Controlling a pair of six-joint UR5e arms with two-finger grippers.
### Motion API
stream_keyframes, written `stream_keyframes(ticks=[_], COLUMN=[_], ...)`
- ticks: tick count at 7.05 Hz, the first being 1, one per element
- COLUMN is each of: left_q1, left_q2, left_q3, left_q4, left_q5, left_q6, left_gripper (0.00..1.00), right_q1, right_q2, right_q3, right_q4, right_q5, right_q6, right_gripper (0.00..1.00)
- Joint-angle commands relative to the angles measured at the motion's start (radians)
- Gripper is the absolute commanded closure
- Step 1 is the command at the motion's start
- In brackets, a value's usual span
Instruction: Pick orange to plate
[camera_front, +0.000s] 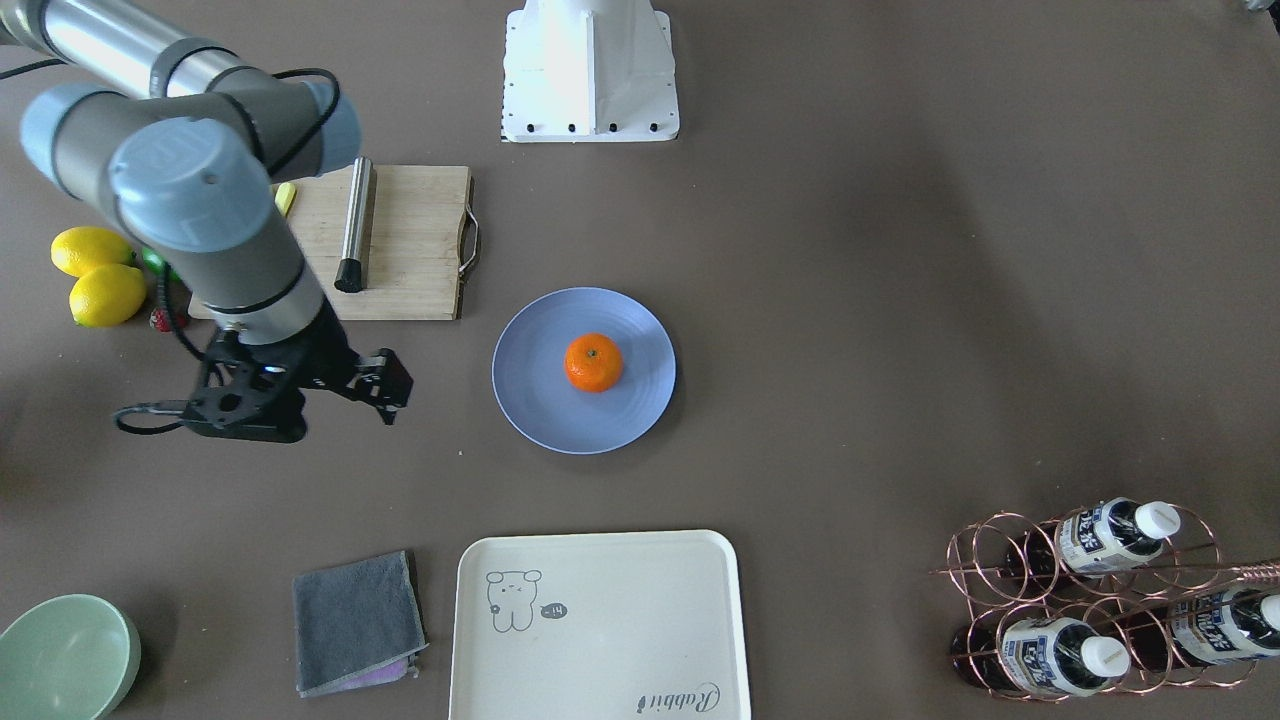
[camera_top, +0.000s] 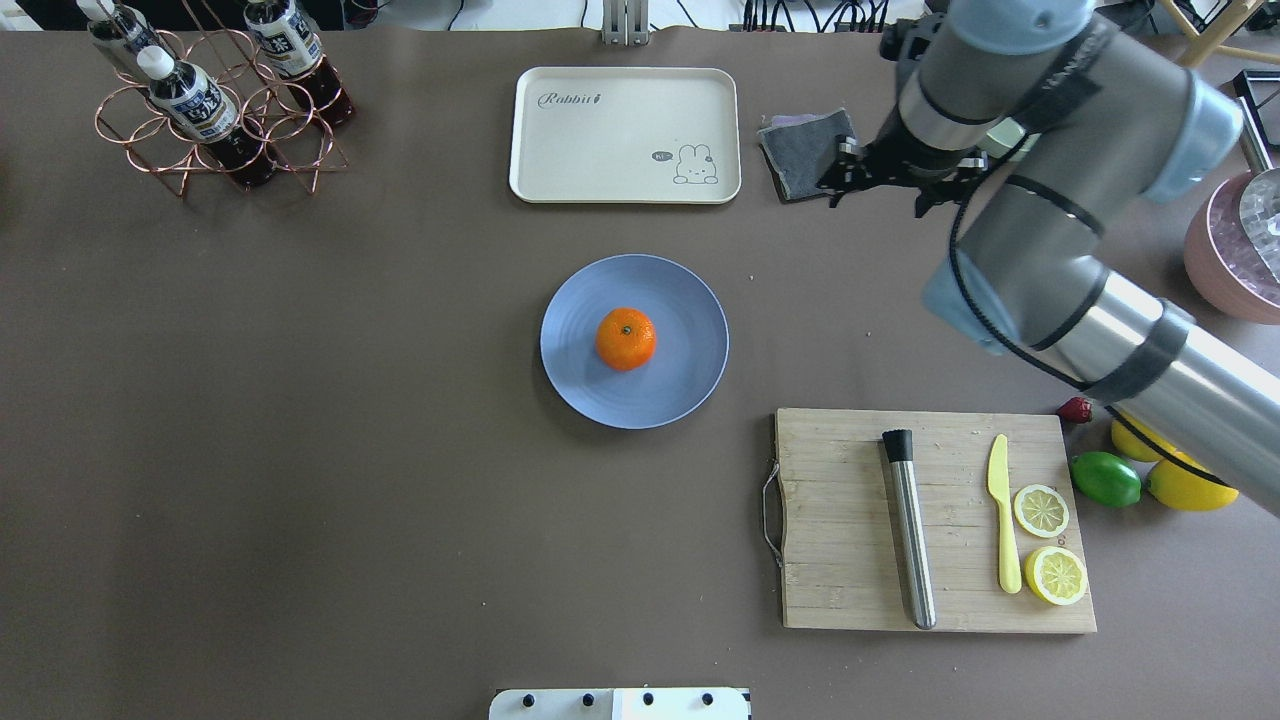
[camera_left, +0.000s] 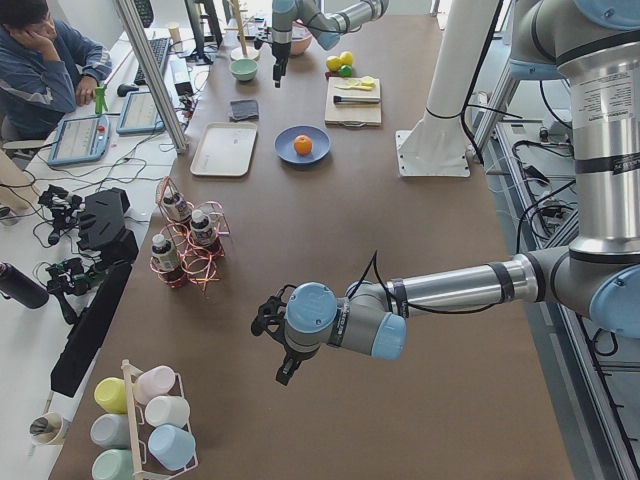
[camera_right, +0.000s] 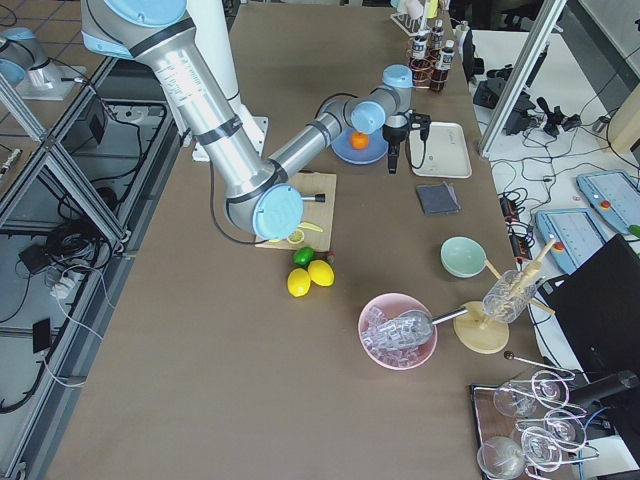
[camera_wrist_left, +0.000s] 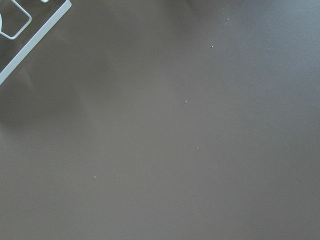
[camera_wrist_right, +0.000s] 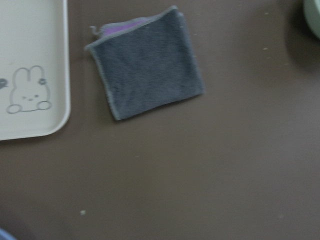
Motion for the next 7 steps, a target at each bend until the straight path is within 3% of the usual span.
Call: stream_keyframes(ticks=[1,4,5,7], left_q1=[0.004,0.004,0.004,0.004], left_q2=[-0.023,-0.029,-0.029,-0.027], left_q3=[0.027,0.041,0.043,0.046], left_q4=[0.006,0.004,0.006,0.006], left_q5=[-0.008,-0.051,-0.051,-0.05], left_q6=[-0.001,-0.001,-0.001,-0.003], left_gripper=[0.02,0.02,0.02,0.02], right_q1=[0.255,0.539,0.604,0.649], right_q2=[-0.277,-0.447,-0.483,-0.564], right_q3=[0.062,-0.047,-0.075,-0.086], right_q4=[-0.001,0.004,0.005,0.004], right_q5=[0.136,0.16,0.156,0.137], right_q6=[-0.515,-1.043,-1.137,-1.113], right_gripper=[0.0,0.0,0.0,0.0])
